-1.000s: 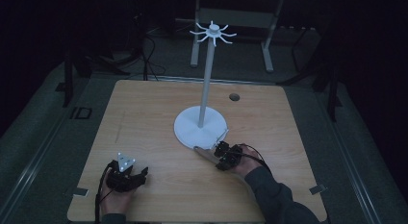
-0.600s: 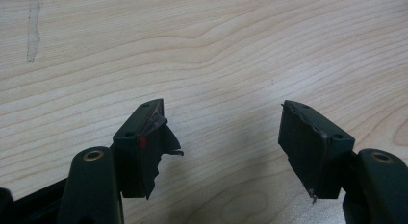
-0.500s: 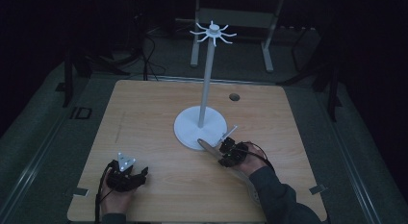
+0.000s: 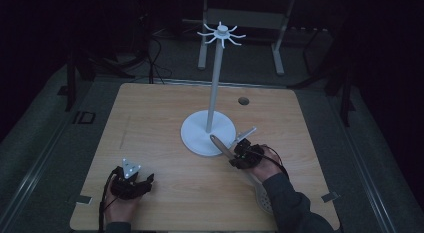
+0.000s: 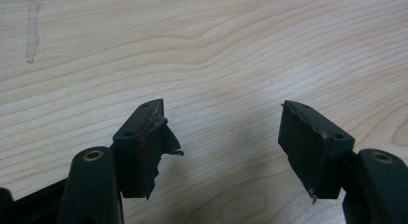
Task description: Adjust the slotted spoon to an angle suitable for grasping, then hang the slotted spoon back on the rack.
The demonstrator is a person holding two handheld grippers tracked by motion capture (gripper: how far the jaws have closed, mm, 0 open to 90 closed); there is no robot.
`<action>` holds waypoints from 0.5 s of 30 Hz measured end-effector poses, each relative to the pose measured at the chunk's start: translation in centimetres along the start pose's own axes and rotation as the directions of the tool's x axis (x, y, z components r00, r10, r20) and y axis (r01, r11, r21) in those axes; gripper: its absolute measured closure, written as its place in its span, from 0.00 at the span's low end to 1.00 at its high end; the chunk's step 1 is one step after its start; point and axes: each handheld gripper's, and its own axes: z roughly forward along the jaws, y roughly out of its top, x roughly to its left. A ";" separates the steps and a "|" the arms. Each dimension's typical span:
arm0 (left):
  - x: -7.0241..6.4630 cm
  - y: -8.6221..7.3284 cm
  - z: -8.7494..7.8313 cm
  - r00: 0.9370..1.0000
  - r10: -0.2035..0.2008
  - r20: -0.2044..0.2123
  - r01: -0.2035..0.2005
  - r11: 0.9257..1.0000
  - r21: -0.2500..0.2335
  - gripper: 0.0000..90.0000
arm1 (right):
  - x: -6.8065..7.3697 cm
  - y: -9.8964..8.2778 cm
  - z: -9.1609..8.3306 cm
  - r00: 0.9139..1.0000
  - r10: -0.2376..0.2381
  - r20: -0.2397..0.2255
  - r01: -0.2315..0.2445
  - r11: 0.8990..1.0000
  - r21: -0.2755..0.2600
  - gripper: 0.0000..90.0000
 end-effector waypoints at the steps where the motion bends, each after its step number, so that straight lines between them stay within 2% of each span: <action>1: 0.0 0.0 0.0 1.000 -0.001 0.000 0.001 1.000 0.000 0.38 | -0.1 0.0 -0.1 1.000 0.001 0.003 -0.001 1.000 -0.005 0.82; 9: 0.0 0.0 0.0 1.000 -0.001 0.001 0.001 1.000 0.000 0.38 | -0.7 -0.1 -1.3 0.999 0.044 0.025 -0.042 0.995 -0.087 0.82; 15: 0.0 0.0 0.0 1.000 -0.002 0.000 0.002 1.000 0.000 0.38 | -1.0 -0.1 -1.8 0.996 0.076 0.045 -0.069 0.986 -0.152 0.82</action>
